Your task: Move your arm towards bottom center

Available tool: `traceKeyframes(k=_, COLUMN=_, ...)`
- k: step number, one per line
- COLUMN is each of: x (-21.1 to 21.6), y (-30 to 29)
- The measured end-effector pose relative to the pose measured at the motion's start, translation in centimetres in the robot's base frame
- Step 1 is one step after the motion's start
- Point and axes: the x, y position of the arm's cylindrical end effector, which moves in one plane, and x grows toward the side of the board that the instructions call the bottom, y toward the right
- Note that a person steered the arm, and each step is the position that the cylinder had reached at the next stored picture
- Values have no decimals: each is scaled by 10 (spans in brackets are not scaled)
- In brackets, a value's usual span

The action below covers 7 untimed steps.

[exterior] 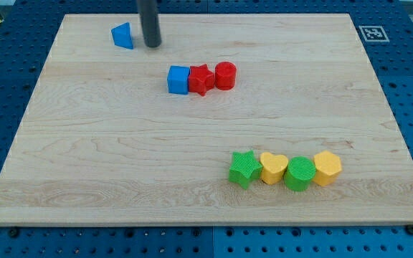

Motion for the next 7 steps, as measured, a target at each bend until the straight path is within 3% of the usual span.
traceKeyframes(k=1, x=0, y=-25)
traceKeyframes(k=4, x=2, y=-23)
traceKeyframes(k=5, x=39, y=-34)
traceKeyframes(k=7, x=156, y=-47)
